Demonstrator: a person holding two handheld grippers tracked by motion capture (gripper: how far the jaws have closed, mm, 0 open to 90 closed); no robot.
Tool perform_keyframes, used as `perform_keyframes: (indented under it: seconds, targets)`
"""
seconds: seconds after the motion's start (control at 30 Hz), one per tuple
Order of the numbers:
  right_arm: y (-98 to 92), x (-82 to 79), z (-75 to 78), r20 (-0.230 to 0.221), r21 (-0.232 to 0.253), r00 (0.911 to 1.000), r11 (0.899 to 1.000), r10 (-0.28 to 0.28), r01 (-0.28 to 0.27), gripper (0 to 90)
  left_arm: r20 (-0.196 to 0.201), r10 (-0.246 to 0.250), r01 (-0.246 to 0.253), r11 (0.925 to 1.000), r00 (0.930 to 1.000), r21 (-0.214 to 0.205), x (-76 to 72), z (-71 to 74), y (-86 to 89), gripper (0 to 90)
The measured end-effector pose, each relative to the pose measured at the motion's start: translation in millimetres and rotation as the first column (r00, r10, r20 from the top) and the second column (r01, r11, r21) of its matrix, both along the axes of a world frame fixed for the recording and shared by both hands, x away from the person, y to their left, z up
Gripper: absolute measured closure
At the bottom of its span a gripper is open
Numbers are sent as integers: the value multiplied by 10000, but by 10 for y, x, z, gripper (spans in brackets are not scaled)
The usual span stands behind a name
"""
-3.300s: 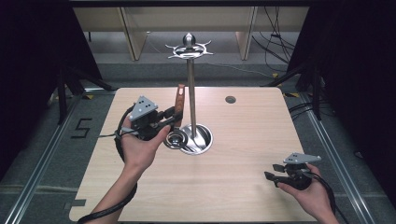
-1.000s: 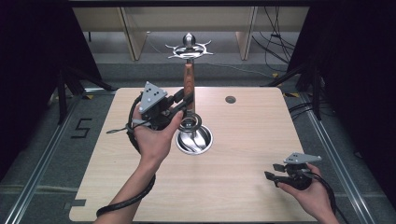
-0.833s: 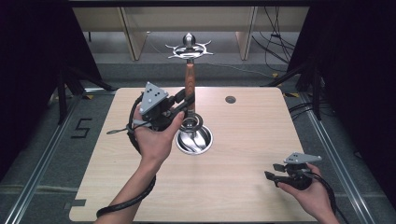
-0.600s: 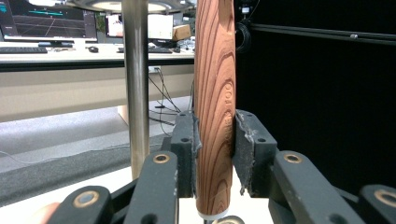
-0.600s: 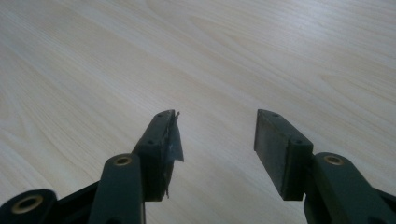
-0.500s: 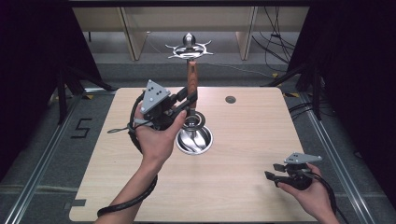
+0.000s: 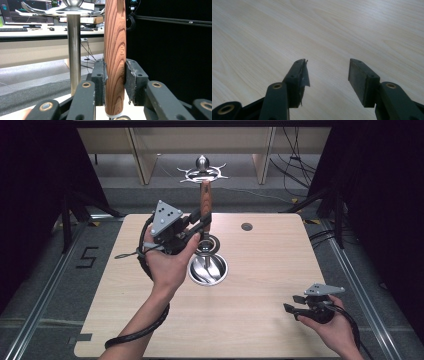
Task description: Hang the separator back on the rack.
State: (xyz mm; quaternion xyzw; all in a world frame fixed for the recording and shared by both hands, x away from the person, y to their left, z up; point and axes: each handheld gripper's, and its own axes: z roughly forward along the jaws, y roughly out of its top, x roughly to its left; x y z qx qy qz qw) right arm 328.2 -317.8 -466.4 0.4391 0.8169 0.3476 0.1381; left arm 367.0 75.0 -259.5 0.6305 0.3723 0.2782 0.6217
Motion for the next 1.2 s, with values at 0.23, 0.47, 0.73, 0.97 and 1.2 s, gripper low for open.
perform_keyframes:
  seconds: [0.23, 0.47, 0.73, 0.97, 1.2]
  targets:
    - [-5, 11, -8, 198, -24, 9998, 10000, 34, -34, 490, -24, 86, -86, 9999, 10000, -60, 24, 4, -5, 702]
    - [-6, 10, -8, 204, -15, 9998, 10000, 39, -39, 490, -58, 142, -142, 9999, 9999, -83, 53, -12, -17, 702]
    - [-3, 2, 9, 1, 71, 10000, 9999, -78, 78, 491, -106, 252, -253, 9996, 9996, -93, 94, -36, -34, 701]
    - [-3, 3, 9, -4, 68, 10000, 10000, -73, 73, 490, -111, 322, -323, 9994, 9994, -113, 125, -31, -37, 702]
    - [-3, 3, 8, -11, 68, 10000, 10000, -72, 72, 490, -178, 344, -346, 9993, 9993, -133, 158, -32, -38, 701]
